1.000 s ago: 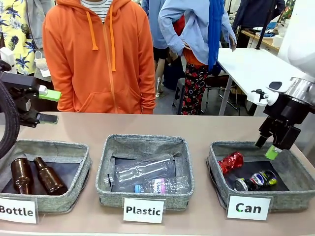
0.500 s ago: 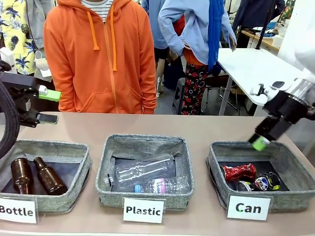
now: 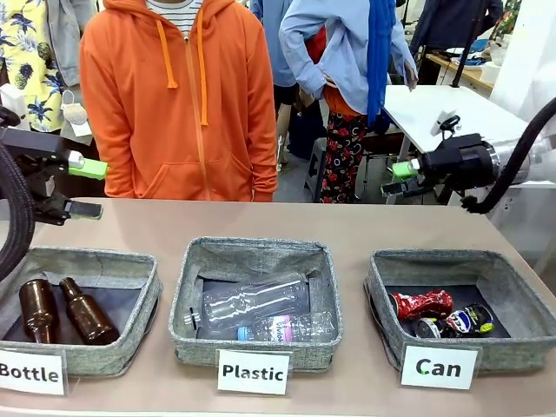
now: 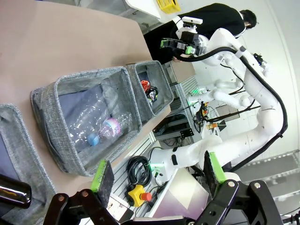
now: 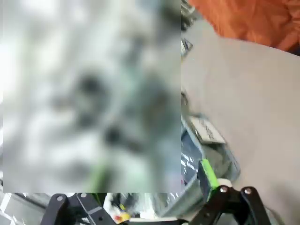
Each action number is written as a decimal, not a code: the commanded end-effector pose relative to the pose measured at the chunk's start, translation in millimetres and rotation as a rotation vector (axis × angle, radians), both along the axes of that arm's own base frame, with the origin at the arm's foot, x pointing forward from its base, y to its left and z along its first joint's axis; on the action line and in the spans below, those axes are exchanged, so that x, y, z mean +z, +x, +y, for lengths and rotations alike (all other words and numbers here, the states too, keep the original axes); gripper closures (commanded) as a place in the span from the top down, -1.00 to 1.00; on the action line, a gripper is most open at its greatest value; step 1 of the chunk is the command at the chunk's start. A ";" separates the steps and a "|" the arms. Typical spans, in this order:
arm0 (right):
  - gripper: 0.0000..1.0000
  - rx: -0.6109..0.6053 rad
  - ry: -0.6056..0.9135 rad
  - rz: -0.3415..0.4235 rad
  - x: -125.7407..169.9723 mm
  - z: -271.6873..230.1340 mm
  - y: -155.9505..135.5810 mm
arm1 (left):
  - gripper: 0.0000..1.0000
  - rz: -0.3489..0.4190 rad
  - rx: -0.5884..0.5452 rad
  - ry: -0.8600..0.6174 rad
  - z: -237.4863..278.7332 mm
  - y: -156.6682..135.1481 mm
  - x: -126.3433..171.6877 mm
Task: Sort the can waste into the basket.
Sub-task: Pick up the can waste from the table and place it in the right Fabric basket.
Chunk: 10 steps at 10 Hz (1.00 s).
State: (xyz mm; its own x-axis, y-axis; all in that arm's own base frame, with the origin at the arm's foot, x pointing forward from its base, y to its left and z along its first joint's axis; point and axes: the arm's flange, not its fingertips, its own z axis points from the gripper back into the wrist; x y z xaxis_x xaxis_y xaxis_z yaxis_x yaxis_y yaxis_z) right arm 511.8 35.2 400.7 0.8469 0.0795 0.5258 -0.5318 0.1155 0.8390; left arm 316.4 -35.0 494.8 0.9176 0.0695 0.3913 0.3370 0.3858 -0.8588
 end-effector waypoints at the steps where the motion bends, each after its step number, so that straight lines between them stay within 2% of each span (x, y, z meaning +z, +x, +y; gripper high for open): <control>1: 1.00 -0.212 0.205 0.133 -0.6 0.4 -19.7 | 1.00 0.007 -0.001 -0.019 0.5 -4.6 1.1; 5: 1.00 -0.113 0.141 0.076 1.5 -12.3 -86.6 | 1.00 0.007 -0.001 -0.019 0.5 -4.6 1.1; 6: 1.00 -0.156 0.177 0.132 -8.8 -9.4 -47.4 | 1.00 0.007 -0.001 -0.019 0.5 -4.6 1.1; 10: 1.00 -0.156 0.177 0.132 -8.8 -9.4 -47.4 | 1.00 0.007 -0.001 -0.019 0.5 -4.6 1.1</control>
State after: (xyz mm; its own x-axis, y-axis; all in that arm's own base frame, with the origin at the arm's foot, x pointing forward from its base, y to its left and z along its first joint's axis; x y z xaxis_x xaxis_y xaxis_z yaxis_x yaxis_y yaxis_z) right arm 460.2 24.4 386.6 0.9082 -0.1274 0.3987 -0.3972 0.0379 0.9170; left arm 316.4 -35.0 494.7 0.9179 0.0698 0.3907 0.3365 0.3855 -0.8592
